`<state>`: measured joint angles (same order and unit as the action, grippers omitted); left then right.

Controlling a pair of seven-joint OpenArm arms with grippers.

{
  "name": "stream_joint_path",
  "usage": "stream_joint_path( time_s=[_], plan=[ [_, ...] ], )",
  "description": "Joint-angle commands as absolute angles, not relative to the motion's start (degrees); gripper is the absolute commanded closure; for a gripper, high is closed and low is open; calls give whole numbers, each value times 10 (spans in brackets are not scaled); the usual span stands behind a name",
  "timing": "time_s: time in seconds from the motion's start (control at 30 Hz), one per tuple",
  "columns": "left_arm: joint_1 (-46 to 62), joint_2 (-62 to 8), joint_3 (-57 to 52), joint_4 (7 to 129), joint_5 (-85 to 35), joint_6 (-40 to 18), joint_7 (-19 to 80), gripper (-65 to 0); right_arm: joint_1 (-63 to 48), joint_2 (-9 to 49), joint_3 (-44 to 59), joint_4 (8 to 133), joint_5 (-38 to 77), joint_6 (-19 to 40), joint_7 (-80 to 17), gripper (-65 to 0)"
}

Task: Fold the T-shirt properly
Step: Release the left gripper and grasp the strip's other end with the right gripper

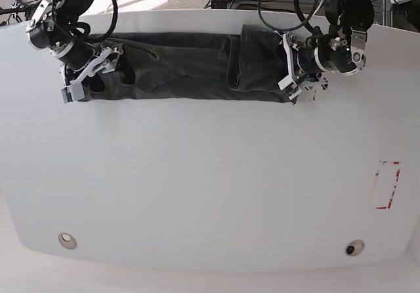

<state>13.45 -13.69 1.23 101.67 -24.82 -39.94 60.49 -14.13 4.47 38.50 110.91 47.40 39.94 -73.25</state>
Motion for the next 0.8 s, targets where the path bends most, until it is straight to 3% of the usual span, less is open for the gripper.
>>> stream_joint_path(
  time_s=[0.0, 0.1, 0.43, 0.57, 0.77],
  plan=[
    [129, -139, 12, 1006, -252, -400, 597, -306, -124, 60, 450, 1090, 506, 400, -751, -599],
    [129, -139, 12, 1004, -249, -400, 577, -306, -116, 86, 502, 1052, 506, 400, -762, -633],
    [128, -141, 11, 971, -249, -400, 561, -306, -95, 196, 569, 822, 508, 400, -761, -634],
    [128, -141, 11, 972, -250, -400, 561, -306, -95, 194, 563, 788, 508, 400, -761, -634],
    [124, -141, 11, 973, -252, -400, 562, -306, -99, 144, 514, 814, 508, 400, -761, -634]
  ],
)
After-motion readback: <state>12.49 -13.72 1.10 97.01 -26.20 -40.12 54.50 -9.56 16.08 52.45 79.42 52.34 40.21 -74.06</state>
